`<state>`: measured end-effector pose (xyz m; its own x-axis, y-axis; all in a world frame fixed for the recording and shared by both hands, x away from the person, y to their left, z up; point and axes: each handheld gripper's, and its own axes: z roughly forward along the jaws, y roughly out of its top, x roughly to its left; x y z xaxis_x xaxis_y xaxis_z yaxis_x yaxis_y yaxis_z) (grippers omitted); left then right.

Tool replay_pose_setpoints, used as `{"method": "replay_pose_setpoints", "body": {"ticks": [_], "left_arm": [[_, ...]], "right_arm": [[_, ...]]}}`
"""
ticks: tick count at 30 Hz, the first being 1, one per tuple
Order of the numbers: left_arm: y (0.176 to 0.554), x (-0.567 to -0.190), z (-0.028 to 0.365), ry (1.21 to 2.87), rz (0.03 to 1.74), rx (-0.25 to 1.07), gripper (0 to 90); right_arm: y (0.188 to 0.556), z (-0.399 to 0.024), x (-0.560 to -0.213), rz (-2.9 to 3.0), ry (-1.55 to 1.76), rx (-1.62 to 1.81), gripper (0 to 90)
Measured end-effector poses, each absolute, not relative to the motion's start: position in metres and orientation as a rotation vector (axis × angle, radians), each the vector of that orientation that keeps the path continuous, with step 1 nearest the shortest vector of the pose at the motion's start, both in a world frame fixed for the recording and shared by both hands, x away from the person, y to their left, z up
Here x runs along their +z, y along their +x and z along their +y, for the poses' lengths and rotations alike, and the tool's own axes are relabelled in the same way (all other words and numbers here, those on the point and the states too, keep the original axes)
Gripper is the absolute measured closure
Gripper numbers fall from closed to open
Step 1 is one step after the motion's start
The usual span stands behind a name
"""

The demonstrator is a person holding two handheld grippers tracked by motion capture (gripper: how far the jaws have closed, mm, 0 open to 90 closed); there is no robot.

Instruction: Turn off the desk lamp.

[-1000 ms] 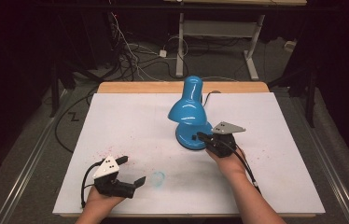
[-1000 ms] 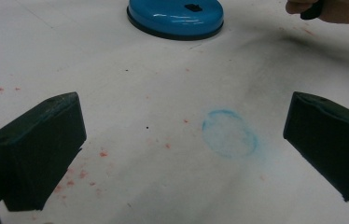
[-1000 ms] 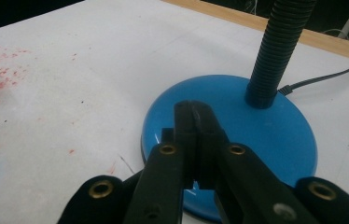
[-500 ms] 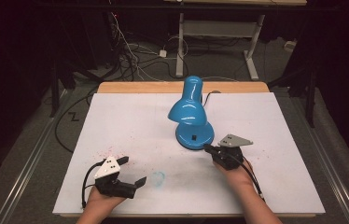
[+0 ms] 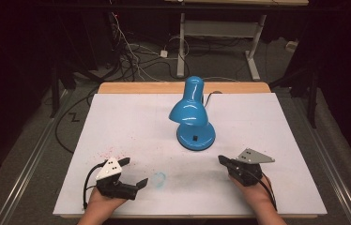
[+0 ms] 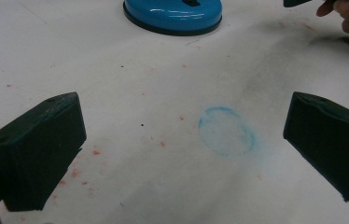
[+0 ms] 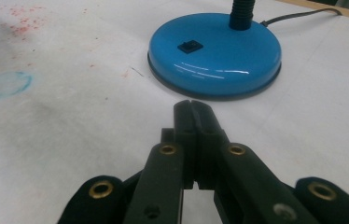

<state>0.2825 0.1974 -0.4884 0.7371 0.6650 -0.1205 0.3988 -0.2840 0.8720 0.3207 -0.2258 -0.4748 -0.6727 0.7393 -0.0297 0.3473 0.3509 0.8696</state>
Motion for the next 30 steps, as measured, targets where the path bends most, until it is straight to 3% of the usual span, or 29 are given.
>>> {"method": "replay_pose_setpoints", "body": {"ticks": [12,21,23,24,25,30], "left_arm": [[0.283,-0.489,0.197,1.913,0.813,0.322,0.0],[0.284,-0.491,0.194,1.916,0.815,0.31,0.0],[0.284,-0.491,0.194,1.915,0.815,0.31,0.0],[0.284,-0.491,0.194,1.915,0.816,0.309,0.0],[0.284,-0.491,0.194,1.915,0.816,0.307,0.0],[0.283,-0.491,0.195,1.915,0.814,0.303,0.0]], "right_arm": [[0.286,-0.257,-0.48,2.174,0.971,1.236,90.0],[0.293,-0.252,-0.479,2.153,0.982,1.246,90.0],[0.295,-0.251,-0.48,2.165,0.996,1.236,80.6],[0.297,-0.251,-0.483,2.177,0.999,1.224,70.1],[0.297,-0.251,-0.483,2.177,0.999,1.224,70.1],[0.3,-0.251,-0.485,2.195,1.031,1.211,44.3]]}}
